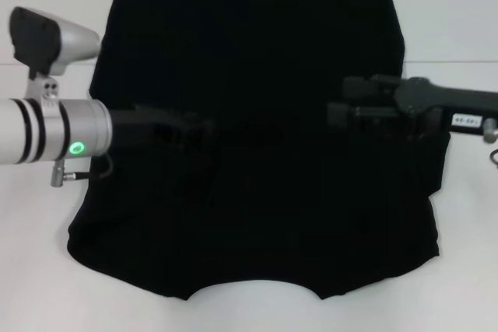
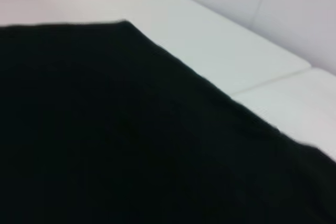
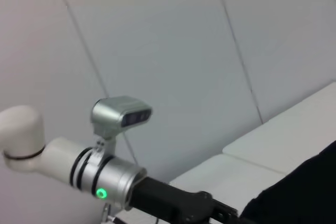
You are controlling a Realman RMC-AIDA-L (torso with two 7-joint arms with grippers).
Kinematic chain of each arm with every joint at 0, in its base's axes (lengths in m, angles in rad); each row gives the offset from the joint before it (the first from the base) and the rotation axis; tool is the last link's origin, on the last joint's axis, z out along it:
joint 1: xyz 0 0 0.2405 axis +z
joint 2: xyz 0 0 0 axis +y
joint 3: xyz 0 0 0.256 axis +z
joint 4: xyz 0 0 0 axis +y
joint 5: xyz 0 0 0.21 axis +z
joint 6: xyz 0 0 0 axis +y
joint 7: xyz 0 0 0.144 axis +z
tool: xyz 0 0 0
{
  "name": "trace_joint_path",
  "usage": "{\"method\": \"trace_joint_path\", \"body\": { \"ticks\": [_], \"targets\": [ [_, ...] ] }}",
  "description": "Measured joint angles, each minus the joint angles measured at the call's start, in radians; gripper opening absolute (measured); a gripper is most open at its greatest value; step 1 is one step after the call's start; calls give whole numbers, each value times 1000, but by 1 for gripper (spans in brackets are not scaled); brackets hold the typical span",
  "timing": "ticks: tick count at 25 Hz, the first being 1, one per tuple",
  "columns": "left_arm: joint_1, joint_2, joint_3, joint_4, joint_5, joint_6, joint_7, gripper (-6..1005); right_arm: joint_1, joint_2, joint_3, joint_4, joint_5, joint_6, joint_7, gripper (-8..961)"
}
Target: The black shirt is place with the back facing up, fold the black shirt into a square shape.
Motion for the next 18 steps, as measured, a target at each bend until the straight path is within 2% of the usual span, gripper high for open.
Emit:
{"method": "trace_joint_path", "body": {
  "ticks": [4,5,10,13,16,18],
  "targets": [
    [10,3,-42,9,-65,20,25,439,-2,-32,37,-3,7,12,65,883],
    [24,12,-71,-1,-168,107,106,479,-3,-47,38,-3,6,18,105,883],
    [36,21,-104,-73,-303,328,395,678,13,-133,30,-4,-113,54,410,883],
    [37,18,-88,-111,-309,430,560,801,24,-178,30,-5,-239,60,596,882],
    [39,12,-39,-129,-293,479,666,842,25,-214,32,-7,-331,56,698,882],
    [42,7,-16,-127,-271,477,688,870,20,-230,39,-12,-403,55,754,882]
  ]
}}
